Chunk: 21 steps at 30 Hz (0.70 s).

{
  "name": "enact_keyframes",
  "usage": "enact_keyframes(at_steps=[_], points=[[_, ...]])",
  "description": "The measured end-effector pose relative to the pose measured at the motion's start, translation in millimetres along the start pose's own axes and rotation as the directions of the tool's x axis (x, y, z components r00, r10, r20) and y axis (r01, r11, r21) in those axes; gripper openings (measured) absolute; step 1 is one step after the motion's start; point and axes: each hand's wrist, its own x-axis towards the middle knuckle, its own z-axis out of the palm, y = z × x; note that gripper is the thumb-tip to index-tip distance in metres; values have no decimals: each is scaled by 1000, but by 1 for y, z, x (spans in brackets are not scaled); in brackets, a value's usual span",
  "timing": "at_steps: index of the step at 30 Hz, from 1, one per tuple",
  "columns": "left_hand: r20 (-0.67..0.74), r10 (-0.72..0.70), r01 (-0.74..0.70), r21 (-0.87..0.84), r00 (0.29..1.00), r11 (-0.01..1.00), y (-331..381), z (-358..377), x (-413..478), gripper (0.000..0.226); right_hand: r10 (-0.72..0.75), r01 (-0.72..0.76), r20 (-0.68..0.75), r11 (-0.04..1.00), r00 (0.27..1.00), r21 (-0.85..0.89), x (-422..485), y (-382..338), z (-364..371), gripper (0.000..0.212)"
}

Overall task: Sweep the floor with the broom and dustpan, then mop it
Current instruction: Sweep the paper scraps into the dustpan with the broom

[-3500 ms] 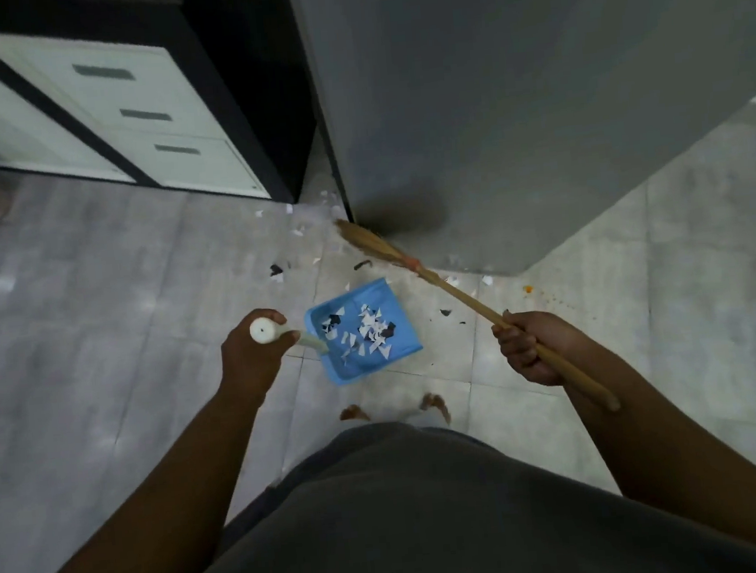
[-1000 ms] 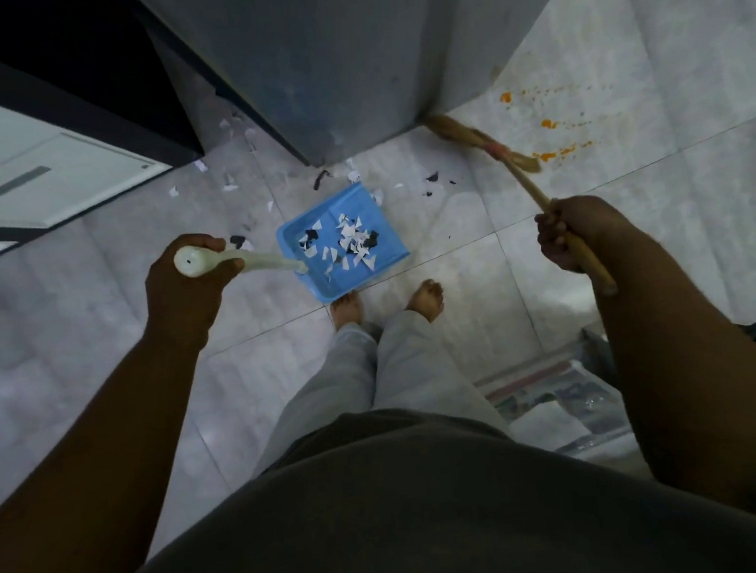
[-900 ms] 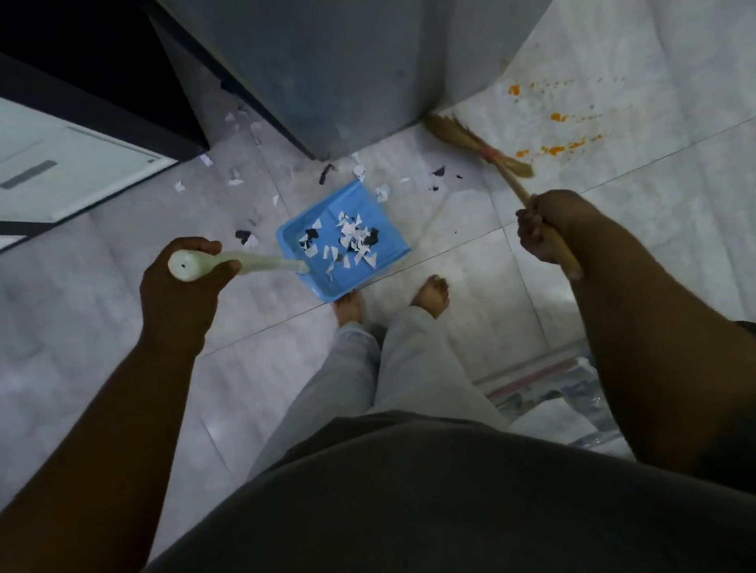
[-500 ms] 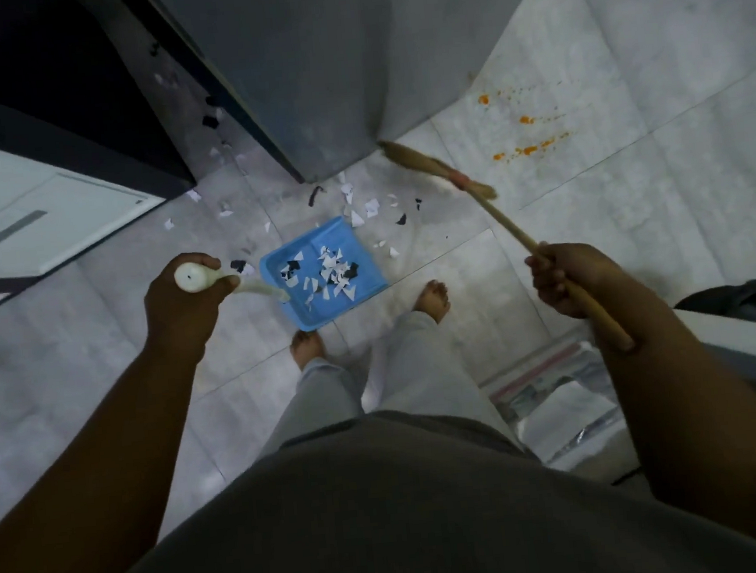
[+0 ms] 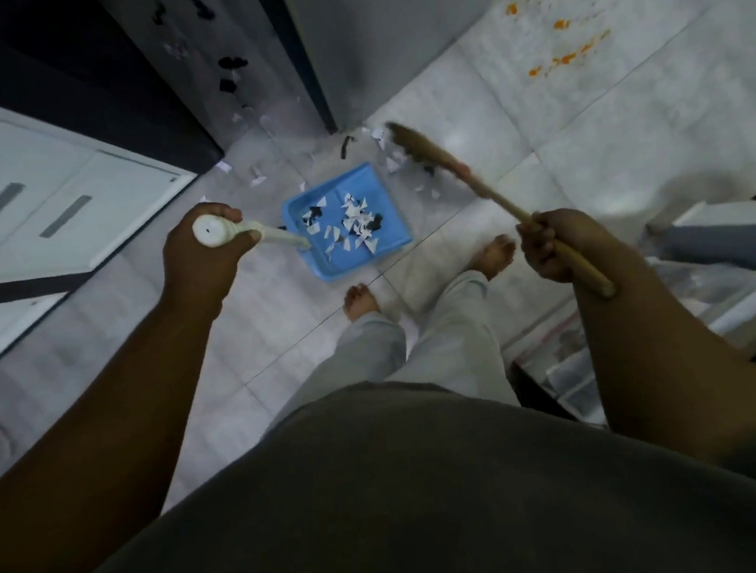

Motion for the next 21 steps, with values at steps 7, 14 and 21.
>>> enact_keyframes(at_steps=[7,14,21], points=[[-26,-18,19,29,1000,999,-19,-24,-18,34,-44,45,-6,995,999,89,-40,46,-18,37],[-64,-30,30,0,998,1000,-44,-37,-28,31,-6,29,-134,985,991,167,-14,50,-34,34],[-60,-30,30,-1,998,1000,-52,-37,-31,34,109,-103,-19,976,994,193,10,101,16,35]])
